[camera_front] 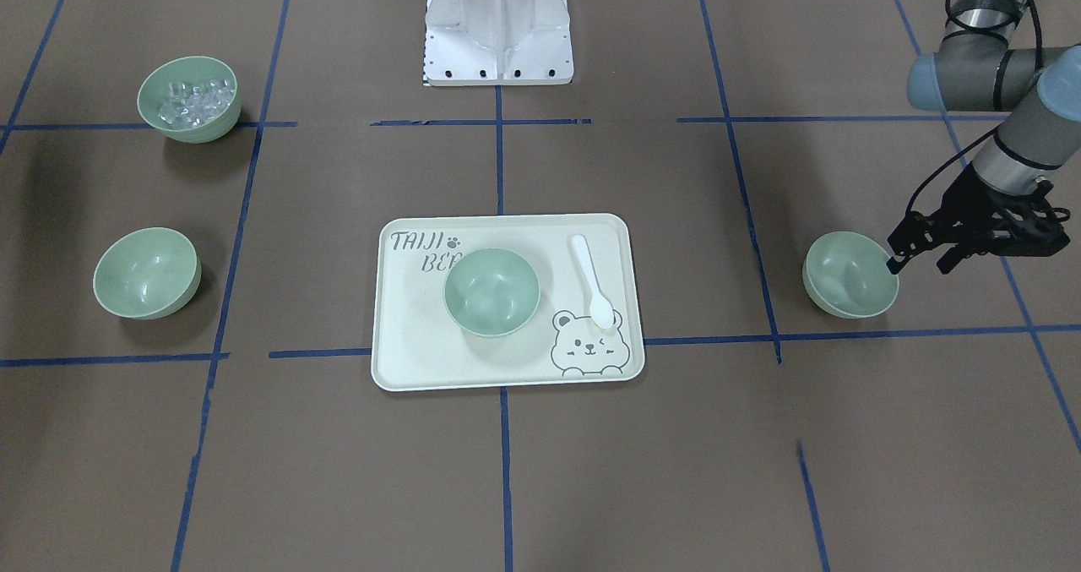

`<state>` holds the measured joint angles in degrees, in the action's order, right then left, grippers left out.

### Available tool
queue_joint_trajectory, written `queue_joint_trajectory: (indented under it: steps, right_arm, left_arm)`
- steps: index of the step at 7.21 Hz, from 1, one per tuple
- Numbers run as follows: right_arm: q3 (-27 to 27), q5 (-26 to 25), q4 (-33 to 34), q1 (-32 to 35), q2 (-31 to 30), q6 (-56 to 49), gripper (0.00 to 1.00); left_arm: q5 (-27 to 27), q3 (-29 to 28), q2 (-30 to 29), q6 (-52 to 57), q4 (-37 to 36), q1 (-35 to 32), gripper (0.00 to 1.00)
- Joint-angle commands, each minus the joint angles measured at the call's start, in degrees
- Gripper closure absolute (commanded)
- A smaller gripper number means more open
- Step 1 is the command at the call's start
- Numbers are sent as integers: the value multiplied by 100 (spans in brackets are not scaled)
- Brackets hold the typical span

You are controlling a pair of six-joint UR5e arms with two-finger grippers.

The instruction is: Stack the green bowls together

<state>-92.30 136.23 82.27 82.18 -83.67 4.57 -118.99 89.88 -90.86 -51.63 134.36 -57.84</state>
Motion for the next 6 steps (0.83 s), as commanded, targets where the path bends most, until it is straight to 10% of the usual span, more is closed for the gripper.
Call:
queue_joint_trajectory:
  steps: [1,2,6]
  right_arm:
    - [1,0,0,0,0,-9,0]
    - [1,0,0,0,0,-9,0]
    - [-7,0,0,0,0,0,0]
  left_arm:
    - [77,3,-19,-76,28,133,73]
    - [77,-6,-19,-76,20,133,95]
    - [77,99,-45,-93,11,159,100]
